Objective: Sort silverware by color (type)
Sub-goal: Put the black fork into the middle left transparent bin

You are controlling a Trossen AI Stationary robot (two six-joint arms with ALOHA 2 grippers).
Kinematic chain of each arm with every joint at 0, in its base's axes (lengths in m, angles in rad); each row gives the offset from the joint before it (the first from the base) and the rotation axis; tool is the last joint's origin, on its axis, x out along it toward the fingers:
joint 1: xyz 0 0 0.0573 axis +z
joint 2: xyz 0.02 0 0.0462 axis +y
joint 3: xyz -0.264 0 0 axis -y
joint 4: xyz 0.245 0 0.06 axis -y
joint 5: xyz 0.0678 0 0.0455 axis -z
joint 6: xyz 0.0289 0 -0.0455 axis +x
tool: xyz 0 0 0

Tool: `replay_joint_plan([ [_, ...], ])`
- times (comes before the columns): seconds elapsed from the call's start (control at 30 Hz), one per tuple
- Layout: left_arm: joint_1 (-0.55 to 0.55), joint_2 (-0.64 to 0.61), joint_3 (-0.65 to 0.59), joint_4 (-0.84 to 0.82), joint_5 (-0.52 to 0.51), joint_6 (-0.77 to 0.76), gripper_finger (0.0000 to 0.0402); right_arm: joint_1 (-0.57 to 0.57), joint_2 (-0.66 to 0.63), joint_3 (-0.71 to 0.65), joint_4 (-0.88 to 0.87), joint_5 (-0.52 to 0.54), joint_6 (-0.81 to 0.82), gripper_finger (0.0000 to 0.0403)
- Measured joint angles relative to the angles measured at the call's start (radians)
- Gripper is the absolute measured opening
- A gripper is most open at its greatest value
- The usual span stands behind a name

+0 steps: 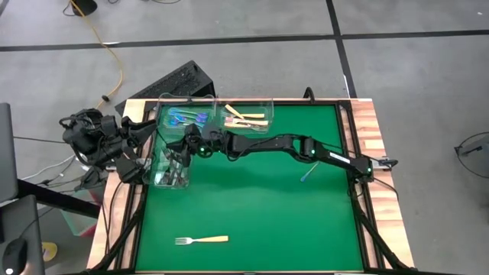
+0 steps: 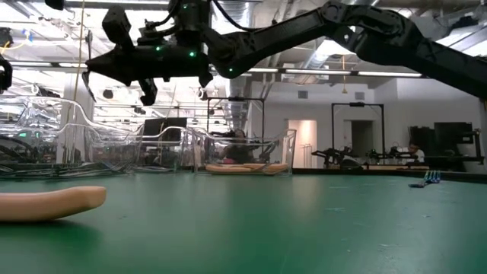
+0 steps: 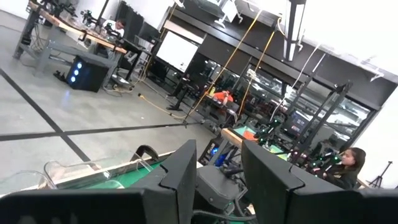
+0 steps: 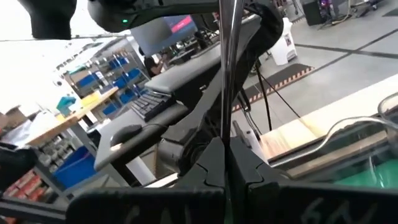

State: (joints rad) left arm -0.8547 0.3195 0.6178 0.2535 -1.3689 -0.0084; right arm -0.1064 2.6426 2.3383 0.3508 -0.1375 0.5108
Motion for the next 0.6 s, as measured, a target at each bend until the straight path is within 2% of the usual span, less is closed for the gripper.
replay_joint_plan([
  [0.33, 0.0, 0.0, 0.0, 0.0, 0.0, 0.0, 0.0112, 0.017, -0.001, 0.0, -0.044, -0.046, -0.141, 0.001],
  [0.6, 0.0, 0.0, 0.0, 0.0, 0.0, -0.004, 0.0112, 0.012, -0.004, 0.0, -0.165, -0.119, -0.375, 0.001],
])
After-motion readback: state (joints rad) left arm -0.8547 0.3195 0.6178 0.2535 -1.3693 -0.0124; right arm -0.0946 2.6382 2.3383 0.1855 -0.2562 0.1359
